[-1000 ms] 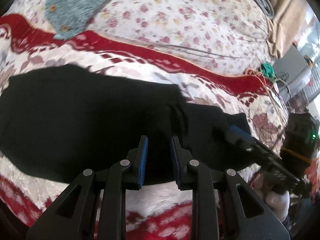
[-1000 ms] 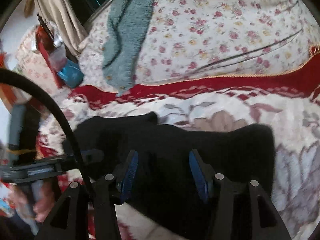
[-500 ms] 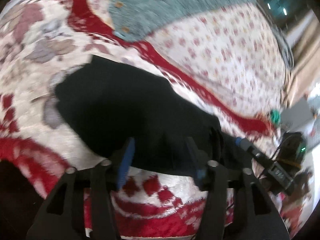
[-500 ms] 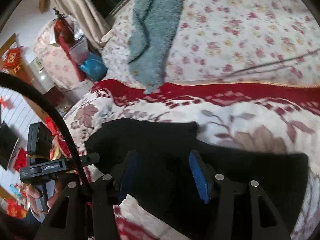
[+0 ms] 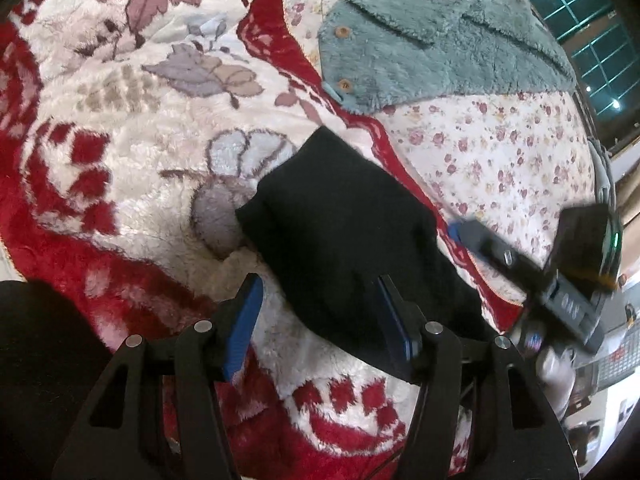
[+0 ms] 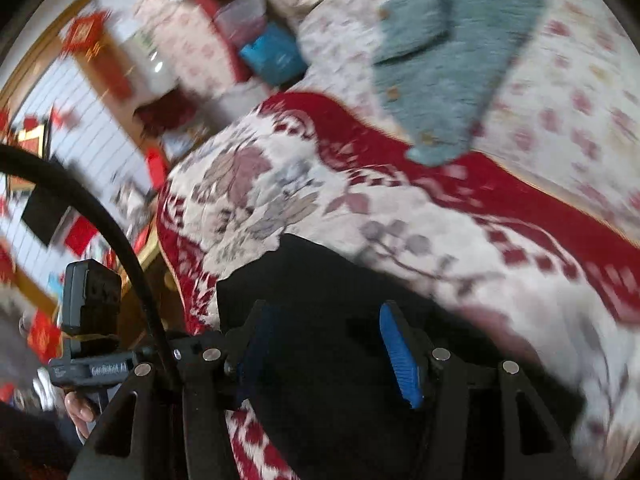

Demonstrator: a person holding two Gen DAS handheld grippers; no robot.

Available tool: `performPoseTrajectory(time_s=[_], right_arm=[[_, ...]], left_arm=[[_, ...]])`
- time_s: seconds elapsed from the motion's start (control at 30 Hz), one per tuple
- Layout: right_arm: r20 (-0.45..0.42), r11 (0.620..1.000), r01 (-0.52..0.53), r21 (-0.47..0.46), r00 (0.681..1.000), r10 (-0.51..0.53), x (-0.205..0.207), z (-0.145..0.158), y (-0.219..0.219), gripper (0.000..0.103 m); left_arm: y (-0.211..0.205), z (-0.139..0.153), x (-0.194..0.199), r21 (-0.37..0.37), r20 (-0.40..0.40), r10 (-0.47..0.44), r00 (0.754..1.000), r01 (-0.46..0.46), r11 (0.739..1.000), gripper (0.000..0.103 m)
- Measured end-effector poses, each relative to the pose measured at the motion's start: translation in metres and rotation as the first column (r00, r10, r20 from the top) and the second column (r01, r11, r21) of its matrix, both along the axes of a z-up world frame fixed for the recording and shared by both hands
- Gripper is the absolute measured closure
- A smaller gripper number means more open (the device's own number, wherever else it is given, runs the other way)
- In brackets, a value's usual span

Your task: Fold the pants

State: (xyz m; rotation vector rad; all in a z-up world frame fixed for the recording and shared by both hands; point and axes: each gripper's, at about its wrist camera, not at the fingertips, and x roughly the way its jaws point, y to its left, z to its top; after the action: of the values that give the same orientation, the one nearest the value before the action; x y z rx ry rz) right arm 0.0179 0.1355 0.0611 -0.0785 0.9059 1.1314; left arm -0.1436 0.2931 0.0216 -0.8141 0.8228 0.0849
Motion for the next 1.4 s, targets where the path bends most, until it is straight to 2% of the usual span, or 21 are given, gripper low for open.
performPoseTrajectory(time_s=[0.13,0.23,0.37,0.47,0.5,0.53,0.57,0.6,0.63,0.67,0.83,0.93,1.13,1.23,1.33,1.4], right_arm=[[0.008,0.995,-0.074,-0.063,0.997,0.075,0.014,-0.007,0.037,0.048],[0.002,0.989,-0.109,-0.103,0.994,0.109,0.025,-0.016,0.062,0.048],[0.006,0.968,-0.161,-0.194,0.986,0.165,0.033,-0.031,0.092,0.048],[0.006,0.96,-0.194,-0.203,0.98,0.199,0.032,-0.04,0.106,0.049],[0.008,0.962,-0.197,-0.192,0.979,0.202,0.031,-0.041,0.107,0.056],[0.009,0.964,-0.196,-0.182,0.98,0.201,0.031,-0.042,0.107,0.06],[0.016,0.967,-0.187,-0.174,0.981,0.193,0.03,-0.042,0.105,0.065],[0.024,0.97,-0.179,-0.162,0.982,0.185,0.028,-0.041,0.103,0.072],[0.031,0.976,-0.17,-0.135,0.984,0.175,0.028,-0.037,0.096,0.075],[0.03,0.98,-0.163,-0.112,0.985,0.168,0.026,-0.033,0.09,0.079],[0.03,0.994,-0.098,0.037,0.995,0.097,0.016,0.006,0.042,0.082],[0.036,0.989,-0.057,0.136,0.998,0.053,0.008,0.034,0.008,0.082],[0.061,0.959,0.036,0.28,0.997,-0.055,-0.01,0.073,-0.068,0.082],[0.037,0.935,0.102,0.339,0.992,-0.122,-0.014,0.082,-0.115,0.082],[0.012,0.912,0.165,0.376,0.983,-0.183,-0.021,0.081,-0.159,0.082],[-0.014,0.894,0.207,0.397,0.976,-0.219,-0.025,0.075,-0.186,0.082]], left_arm=[[-0.003,-0.003,0.006,0.024,0.011,0.0,1.0,0.0,1.0,0.045],[-0.001,-0.007,0.012,-0.002,0.016,0.001,1.0,-0.001,1.0,0.036],[-0.001,-0.009,0.019,0.01,0.022,-0.003,1.0,0.003,1.0,0.033],[0.0,-0.011,0.022,0.008,0.038,0.01,0.999,-0.01,1.0,0.033],[-0.001,-0.01,0.024,0.03,0.044,-0.001,0.999,-0.001,1.0,0.034],[-0.002,-0.009,0.025,0.062,0.039,-0.004,0.999,0.001,0.998,0.055],[-0.003,-0.008,0.025,0.089,0.033,-0.005,0.999,0.002,0.996,0.071],[-0.003,-0.008,0.025,0.09,0.039,-0.013,0.999,0.01,0.996,0.072],[-0.002,-0.006,0.024,0.072,0.055,-0.024,0.998,0.02,0.997,0.079],[-0.003,-0.002,0.023,0.066,0.068,-0.033,0.997,0.028,0.997,0.081],[-0.02,0.04,0.012,0.113,0.183,-0.094,0.979,0.074,0.991,0.083],[-0.042,0.073,0.006,0.166,0.254,-0.165,0.953,0.125,0.978,0.083],[-0.091,0.116,0.005,0.238,0.336,-0.301,0.892,0.23,0.944,0.083],[-0.122,0.131,0.011,0.259,0.356,-0.379,0.854,0.3,0.918,0.083],[-0.162,0.139,0.015,0.291,0.356,-0.472,0.806,0.385,0.876,0.083],[-0.186,0.139,0.017,0.31,0.344,-0.518,0.783,0.426,0.85,0.083]])
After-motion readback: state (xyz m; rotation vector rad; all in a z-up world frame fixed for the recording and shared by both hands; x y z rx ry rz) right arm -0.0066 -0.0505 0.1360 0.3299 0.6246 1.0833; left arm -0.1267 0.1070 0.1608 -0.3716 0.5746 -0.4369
